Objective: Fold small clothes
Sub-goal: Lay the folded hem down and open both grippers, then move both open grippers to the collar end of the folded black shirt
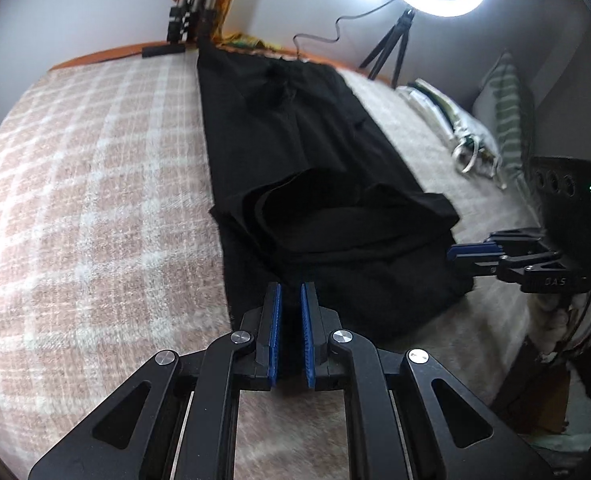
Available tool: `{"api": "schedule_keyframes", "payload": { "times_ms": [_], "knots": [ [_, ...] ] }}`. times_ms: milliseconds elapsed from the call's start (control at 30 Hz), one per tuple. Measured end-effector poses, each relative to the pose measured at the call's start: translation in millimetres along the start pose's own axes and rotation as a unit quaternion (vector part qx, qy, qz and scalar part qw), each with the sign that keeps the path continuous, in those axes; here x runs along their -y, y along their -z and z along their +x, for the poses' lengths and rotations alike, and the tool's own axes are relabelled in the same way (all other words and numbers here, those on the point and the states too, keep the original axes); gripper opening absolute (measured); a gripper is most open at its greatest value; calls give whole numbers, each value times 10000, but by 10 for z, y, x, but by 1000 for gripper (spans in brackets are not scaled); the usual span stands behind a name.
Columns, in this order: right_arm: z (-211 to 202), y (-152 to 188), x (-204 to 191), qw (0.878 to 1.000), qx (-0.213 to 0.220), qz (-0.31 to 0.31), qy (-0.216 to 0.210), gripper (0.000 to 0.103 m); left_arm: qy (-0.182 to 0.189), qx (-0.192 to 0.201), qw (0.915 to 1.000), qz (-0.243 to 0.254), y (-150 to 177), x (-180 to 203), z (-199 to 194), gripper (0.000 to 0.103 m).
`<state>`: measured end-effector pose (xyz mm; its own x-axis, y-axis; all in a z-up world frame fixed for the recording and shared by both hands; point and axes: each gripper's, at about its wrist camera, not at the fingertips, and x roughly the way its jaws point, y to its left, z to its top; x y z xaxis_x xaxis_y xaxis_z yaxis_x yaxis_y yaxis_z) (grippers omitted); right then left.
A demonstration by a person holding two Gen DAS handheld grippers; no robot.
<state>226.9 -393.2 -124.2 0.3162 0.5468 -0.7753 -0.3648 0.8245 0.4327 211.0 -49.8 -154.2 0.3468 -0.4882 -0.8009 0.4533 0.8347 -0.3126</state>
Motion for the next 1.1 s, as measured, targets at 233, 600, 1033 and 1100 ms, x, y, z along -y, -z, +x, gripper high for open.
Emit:
{"api": "schedule_keyframes", "payload": {
  "times_ms": [233, 600, 1033, 1100],
  "knots": [
    [57, -178, 103, 9998, 13, -50, 172, 20, 30, 52, 9997, -228, -191, -94, 93, 8],
    [-83, -669, 476, 9966, 559, 266, 536, 20, -222, 667, 9951, -700, -642, -360, 128, 8],
    [-261, -692, 574, 9952, 858, 283, 388, 29, 158, 830, 9959, -333, -548, -353, -78, 11],
    [-297, -594, 466, 9956, 860, 76, 352, 29, 178, 799, 9966, -80, -465, -270, -123, 11]
  ]
}}
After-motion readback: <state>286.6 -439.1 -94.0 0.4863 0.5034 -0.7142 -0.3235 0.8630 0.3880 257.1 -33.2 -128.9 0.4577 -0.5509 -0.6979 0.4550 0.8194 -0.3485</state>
